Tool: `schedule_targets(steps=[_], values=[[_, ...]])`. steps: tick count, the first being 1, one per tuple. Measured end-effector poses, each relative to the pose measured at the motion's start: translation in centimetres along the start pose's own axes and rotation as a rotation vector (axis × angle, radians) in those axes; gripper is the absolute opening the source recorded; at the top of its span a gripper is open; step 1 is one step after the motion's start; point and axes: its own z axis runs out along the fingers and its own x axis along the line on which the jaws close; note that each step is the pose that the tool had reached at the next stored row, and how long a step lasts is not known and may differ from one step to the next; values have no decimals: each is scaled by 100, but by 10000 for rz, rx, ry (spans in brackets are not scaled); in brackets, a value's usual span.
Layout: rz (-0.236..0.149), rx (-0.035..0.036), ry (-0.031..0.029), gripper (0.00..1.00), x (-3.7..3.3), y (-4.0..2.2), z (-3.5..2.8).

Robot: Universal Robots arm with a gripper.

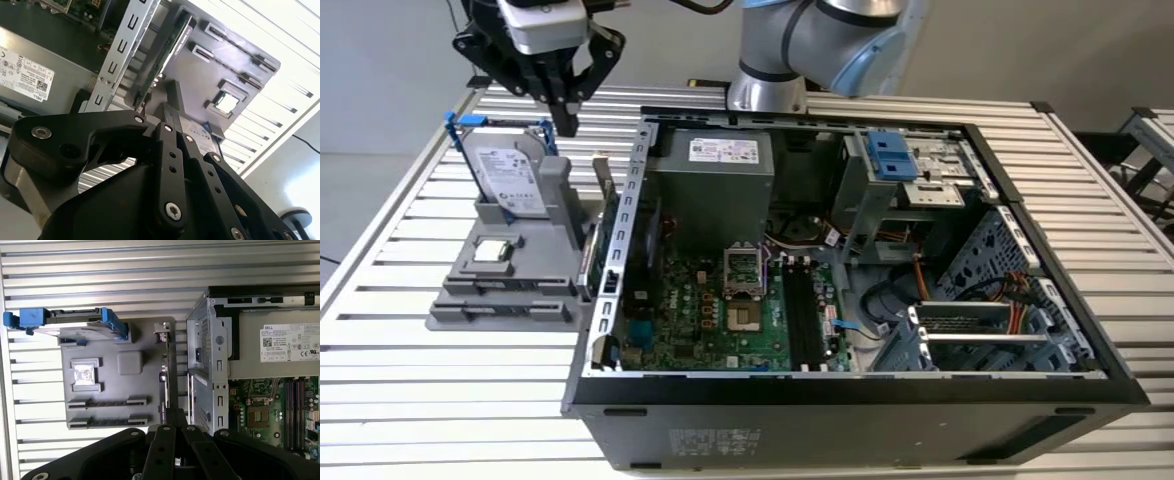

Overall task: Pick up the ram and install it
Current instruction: 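Reach for the ram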

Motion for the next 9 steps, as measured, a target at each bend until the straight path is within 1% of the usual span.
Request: schedule_targets(steps=[9], values=[[-12, 0, 1, 0, 182, -11, -4]])
